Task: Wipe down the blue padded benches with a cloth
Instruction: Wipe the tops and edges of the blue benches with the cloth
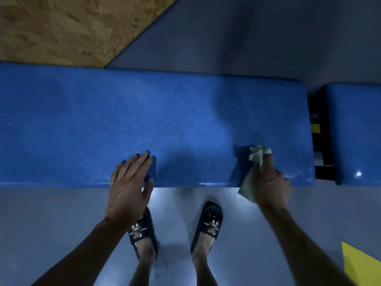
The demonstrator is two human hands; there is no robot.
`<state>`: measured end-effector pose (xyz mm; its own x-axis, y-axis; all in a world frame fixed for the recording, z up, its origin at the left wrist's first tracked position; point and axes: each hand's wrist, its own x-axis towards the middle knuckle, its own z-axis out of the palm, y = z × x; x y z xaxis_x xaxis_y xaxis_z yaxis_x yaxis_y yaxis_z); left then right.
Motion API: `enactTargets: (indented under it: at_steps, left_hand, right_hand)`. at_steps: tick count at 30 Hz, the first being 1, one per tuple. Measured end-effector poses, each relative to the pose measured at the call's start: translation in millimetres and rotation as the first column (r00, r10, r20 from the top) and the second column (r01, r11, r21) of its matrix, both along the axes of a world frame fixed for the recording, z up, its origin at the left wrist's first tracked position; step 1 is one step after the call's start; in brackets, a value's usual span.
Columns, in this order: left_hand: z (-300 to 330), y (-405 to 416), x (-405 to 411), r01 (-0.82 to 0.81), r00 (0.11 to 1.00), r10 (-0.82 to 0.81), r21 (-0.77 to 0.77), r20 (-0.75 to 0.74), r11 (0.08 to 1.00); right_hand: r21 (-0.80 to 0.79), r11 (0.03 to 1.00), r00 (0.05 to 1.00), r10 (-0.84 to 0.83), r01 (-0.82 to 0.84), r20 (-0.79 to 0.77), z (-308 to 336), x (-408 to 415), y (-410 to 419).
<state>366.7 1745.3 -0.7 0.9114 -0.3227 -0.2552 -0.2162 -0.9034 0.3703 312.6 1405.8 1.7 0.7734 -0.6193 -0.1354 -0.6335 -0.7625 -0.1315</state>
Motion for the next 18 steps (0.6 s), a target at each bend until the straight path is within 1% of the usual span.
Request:
enactTargets:
  at_steps: [2, 4, 6, 8, 10, 12, 13, 14, 16, 18]
  left_hand:
    - [1.5, 5.0, 0.7, 0.0, 1.0, 0.0, -0.008, -0.003, 1.0]
    - [1.7, 11.1, 2.8, 0.001, 1.0, -0.001, -0.016, 0.001, 1.0]
    - [-0.3, 17.6, 5.5, -0.006, 1.0, 0.006, -0.006, 0.008, 1.0]
    - [-1.3, 21.7, 6.9, -0.013, 1.0, 0.013, 0.005, 0.01, 1.0]
    - [-1.7, 24.2, 6.9, -0.01, 1.0, 0.01, 0.001, 0.009, 1.0]
    - [-2.3, 26.2, 6.5, -0.014, 1.0, 0.014, -0.02, 0.014, 1.0]
    - [-2.8, 27.7, 6.1, -0.016, 1.0, 0.017, -0.036, 0.02, 0.999]
    - [-3.2, 29.5, 5.9, -0.018, 0.999, 0.02, -0.049, 0.027, 0.999]
    - [-4.0, 34.2, 6.3, -0.018, 0.999, 0.02, -0.066, 0.039, 0.998]
    - [-6.3, 39.0, 7.8, -0.006, 0.999, 0.009, -0.073, 0.051, 0.997]
  right_hand:
    - [0.081, 0.996, 0.999, 0.021, -0.023, 0.024, -13.7, 0.4, 48.9]
    - [0.144, 0.986, 0.996, 0.074, -0.08, 0.044, -20.7, 3.7, 105.5]
    - [0.175, 0.962, 0.973, 0.189, -0.211, 0.13, -14.4, 12.2, 154.0]
    - [0.194, 0.907, 0.925, 0.353, -0.375, 0.14, -7.4, 16.1, 185.2]
    - [0.155, 0.838, 0.849, 0.496, -0.523, 0.181, -8.8, 19.8, 187.9]
    - [0.067, 0.795, 0.788, 0.581, -0.603, 0.203, -14.5, 17.7, 164.1]
    - [0.038, 0.8, 0.789, 0.582, -0.599, 0.194, -14.6, 16.1, 144.7]
    - [0.019, 0.83, 0.82, 0.547, -0.557, 0.17, -13.8, 14.1, 122.1]
    - [0.001, 0.917, 0.913, 0.398, -0.399, 0.095, -8.9, 9.2, 77.0]
    - [-0.013, 0.963, 0.962, 0.27, -0.269, 0.038, -1.4, 5.9, 48.0]
